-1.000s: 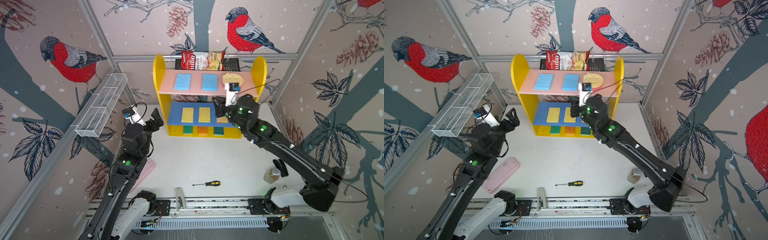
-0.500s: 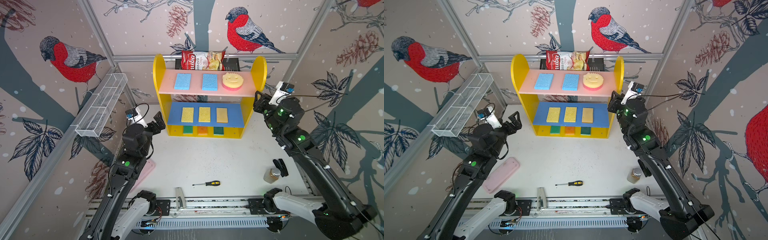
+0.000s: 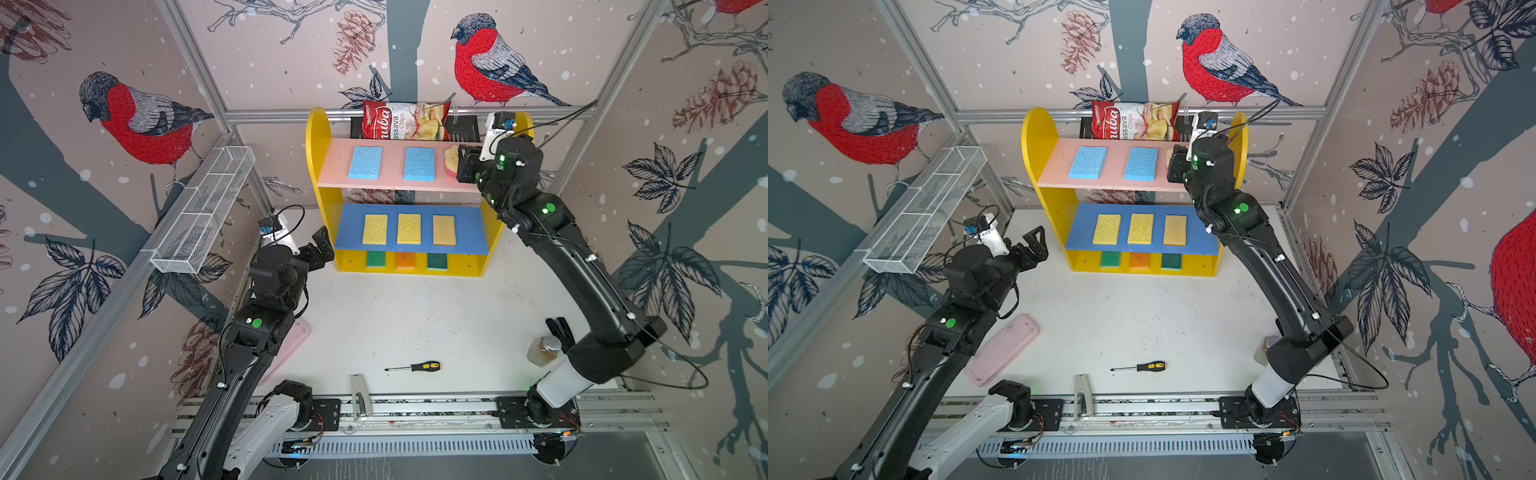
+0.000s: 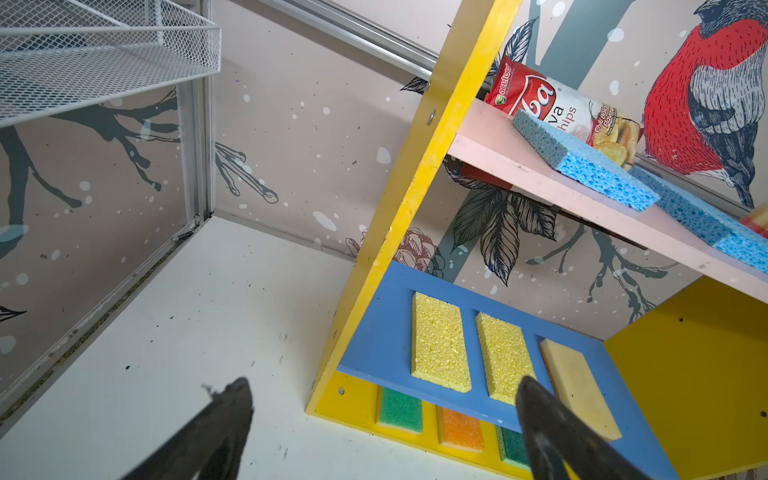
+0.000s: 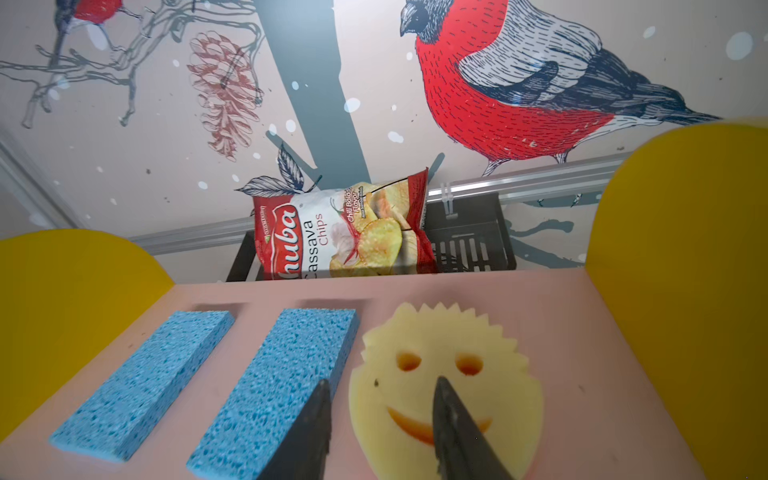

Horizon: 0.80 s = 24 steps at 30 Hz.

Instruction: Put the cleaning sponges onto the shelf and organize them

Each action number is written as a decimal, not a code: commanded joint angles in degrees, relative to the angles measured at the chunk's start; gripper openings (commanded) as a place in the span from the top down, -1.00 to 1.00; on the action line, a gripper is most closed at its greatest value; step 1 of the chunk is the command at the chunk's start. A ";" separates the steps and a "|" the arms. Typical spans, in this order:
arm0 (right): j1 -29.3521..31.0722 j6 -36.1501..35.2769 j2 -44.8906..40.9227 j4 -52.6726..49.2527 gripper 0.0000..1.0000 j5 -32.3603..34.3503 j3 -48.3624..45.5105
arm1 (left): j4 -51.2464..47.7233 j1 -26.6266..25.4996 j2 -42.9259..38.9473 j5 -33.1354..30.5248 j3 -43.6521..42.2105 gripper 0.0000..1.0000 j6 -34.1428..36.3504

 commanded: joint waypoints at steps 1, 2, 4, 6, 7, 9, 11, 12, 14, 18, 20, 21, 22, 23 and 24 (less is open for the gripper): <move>0.62 -3.68 3.43 -2.97 0.19 6.01 3.67 | 1.23 0.03 0.54 -0.41 0.31 -0.95 1.45; 0.70 -3.92 4.30 -3.39 0.19 7.06 4.61 | 1.26 0.10 0.67 -0.45 0.34 -0.95 1.64; 0.67 -4.17 6.60 -5.05 0.18 9.40 6.99 | 1.27 0.13 1.06 -0.45 2.00 -0.95 1.86; 0.66 -4.19 8.22 -7.02 0.18 10.91 8.96 | 1.40 0.15 1.25 -0.50 2.13 -0.95 2.09; 0.60 -4.19 8.76 -7.82 0.18 11.41 9.58 | 1.53 0.10 1.33 -0.61 2.11 -0.95 2.18; 0.38 -4.19 9.07 -8.50 0.18 12.08 9.56 | 1.71 0.25 1.43 -0.80 2.13 -0.95 2.30; -0.03 -3.78 8.98 -9.03 0.19 12.28 9.36 | 2.10 0.26 1.67 -0.82 1.98 -0.95 2.30; -0.45 -3.50 8.82 -9.21 0.19 12.29 9.15 | 2.25 0.26 1.77 -0.77 1.89 -0.95 2.30; -1.23 -3.10 8.42 -9.37 0.19 12.11 8.63 | 2.44 0.37 2.25 -0.59 1.88 -0.95 2.23; -2.34 -2.39 7.99 -9.46 0.19 11.41 7.87 | 2.73 0.34 3.01 -0.22 1.86 -0.95 1.94; -2.61 -2.35 7.87 -9.35 0.20 10.88 7.78 | 2.77 0.46 3.18 -0.07 1.78 -0.95 1.85; -2.63 -2.31 7.98 -9.26 0.20 10.27 7.78 | 2.77 0.43 3.27 -0.13 1.78 -0.95 1.74; -2.63 -2.10 7.95 -9.17 0.20 9.65 7.78 | 2.89 0.44 3.28 -0.08 1.78 -0.95 1.70; -2.53 -1.93 8.01 -9.25 0.20 8.88 7.87 | 2.93 0.46 3.27 -0.06 1.74 -0.95 1.61; -2.40 -1.69 8.20 -9.45 0.20 8.28 7.93 | 2.96 0.49 3.27 -0.13 1.83 -0.95 1.66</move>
